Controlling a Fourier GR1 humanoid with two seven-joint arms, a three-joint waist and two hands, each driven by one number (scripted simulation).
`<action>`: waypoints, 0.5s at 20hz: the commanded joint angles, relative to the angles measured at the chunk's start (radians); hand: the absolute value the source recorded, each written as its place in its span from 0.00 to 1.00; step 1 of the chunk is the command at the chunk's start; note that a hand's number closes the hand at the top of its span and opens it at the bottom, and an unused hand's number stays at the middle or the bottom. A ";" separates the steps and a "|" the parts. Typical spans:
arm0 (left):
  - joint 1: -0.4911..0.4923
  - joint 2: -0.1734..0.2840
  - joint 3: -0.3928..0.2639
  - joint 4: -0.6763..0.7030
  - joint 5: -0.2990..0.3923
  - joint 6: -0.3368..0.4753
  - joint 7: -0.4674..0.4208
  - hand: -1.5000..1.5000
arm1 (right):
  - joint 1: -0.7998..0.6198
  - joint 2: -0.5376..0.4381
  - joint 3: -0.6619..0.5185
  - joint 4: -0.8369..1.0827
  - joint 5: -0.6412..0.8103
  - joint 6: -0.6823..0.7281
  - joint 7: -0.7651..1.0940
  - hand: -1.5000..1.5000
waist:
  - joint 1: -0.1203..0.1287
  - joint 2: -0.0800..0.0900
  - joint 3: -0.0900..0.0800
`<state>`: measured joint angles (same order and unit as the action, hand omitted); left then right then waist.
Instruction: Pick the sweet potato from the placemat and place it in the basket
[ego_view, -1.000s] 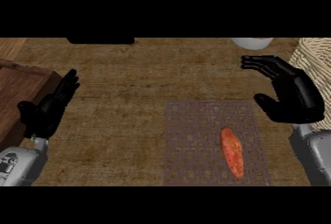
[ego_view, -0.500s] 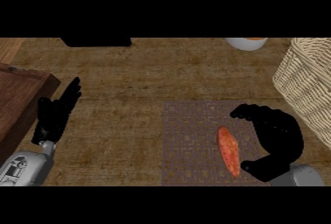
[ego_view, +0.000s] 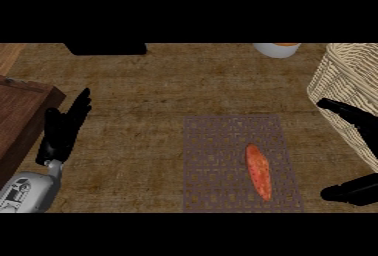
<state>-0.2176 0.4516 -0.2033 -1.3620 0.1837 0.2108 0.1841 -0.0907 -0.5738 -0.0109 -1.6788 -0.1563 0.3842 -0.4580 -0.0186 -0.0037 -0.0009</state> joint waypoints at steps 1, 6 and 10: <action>0.003 -0.012 -0.004 0.018 -0.010 0.004 -0.003 0.50 | -0.012 -0.237 -0.040 -0.009 0.098 0.132 0.021 0.00 | 0.003 0.003 -0.001; 0.020 -0.018 0.000 0.012 -0.019 -0.009 -0.031 0.50 | -0.015 -0.373 -0.015 0.026 0.118 0.340 -0.037 0.00 | 0.021 0.005 0.000; -0.032 -0.044 -0.001 -0.010 -0.029 -0.004 0.039 0.50 | -0.008 -0.402 -0.005 0.034 0.127 0.405 -0.094 0.00 | 0.018 0.004 0.001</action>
<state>-0.2305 0.4306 -0.2020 -1.3651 0.1612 0.2105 0.2002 -0.0909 -0.9259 -0.0221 -1.6654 -0.0483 0.6547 -0.4706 -0.0032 -0.0003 -0.0001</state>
